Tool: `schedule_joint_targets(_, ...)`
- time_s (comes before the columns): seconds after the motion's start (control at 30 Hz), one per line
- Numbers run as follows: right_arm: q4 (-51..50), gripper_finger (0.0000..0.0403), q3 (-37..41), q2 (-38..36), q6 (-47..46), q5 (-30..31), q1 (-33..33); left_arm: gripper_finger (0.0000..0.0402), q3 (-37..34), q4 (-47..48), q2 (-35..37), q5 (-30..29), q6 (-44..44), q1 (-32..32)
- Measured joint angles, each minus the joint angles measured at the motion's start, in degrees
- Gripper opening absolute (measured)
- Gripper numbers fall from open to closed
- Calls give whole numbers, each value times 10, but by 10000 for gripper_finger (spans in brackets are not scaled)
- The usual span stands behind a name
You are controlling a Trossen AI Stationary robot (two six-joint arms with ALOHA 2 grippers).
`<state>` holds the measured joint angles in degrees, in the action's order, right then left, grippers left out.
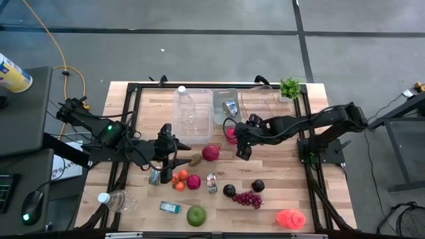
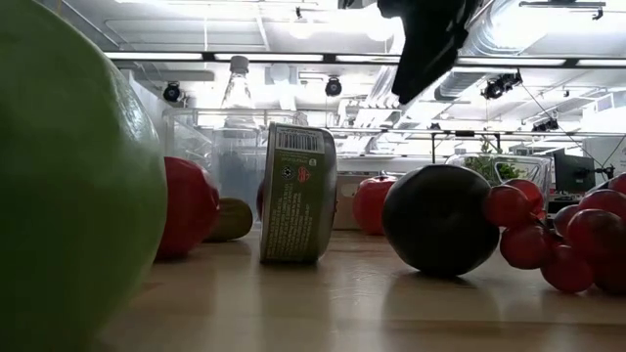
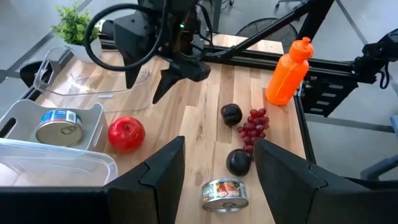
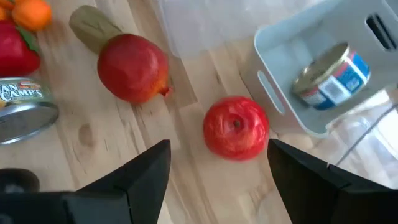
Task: Pick & Place Food Item
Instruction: Put the apple into the right transparent bin
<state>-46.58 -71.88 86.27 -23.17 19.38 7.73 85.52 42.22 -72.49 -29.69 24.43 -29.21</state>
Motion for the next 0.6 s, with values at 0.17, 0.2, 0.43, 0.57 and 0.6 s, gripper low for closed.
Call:
schedule_joint_targets(0.17, 5, 255, 0, 5, 20, -1, 0, 182, 0, 0, 0, 0, 0, -2)
schedule_joint_targets(0.2, 5, 255, 0, 5, 20, -2, 0, 182, 0, 0, 0, 1, 0, -2)
schedule_joint_targets(0.43, -4, 255, 0, 5, 11, -2, -4, 182, 0, 0, 0, 2, 0, -12)
schedule_joint_targets(0.57, -1, 255, 0, 5, 14, 0, -8, 182, 0, 0, 0, 2, 0, -18)
schedule_joint_targets(0.6, 1, 255, 0, 5, 14, 2, -8, 182, 0, 0, 0, 2, 0, -19)
